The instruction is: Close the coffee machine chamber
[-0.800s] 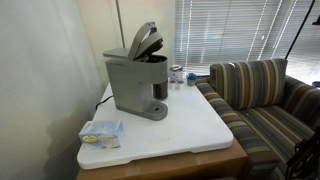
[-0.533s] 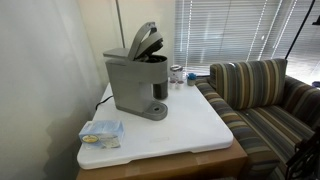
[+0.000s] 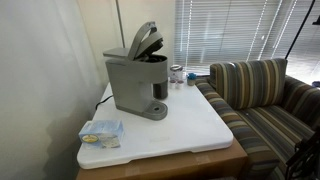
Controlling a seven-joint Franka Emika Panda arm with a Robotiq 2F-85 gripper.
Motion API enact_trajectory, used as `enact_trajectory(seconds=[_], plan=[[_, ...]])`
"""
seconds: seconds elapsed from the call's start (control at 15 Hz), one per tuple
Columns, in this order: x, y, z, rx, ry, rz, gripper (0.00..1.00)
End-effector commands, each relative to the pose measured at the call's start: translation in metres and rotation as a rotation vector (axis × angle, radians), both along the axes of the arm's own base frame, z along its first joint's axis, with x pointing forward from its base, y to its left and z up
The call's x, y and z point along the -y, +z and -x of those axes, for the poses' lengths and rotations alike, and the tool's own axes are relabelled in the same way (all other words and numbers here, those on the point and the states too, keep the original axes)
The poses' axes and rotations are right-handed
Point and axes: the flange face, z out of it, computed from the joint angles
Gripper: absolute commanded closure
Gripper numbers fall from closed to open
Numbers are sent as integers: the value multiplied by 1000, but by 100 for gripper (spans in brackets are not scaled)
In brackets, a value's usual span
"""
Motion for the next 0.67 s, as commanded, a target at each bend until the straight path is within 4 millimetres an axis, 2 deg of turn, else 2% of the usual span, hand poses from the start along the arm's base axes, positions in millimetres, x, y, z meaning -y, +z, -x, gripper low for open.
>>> enact_trajectory(seconds=[0.0, 0.33, 0.6], plan=[[-29, -3, -44, -8, 101, 21, 0], [-68, -10, -93, -1, 190, 73, 0], [-89, -6, -126, 19, 231, 95, 0]])
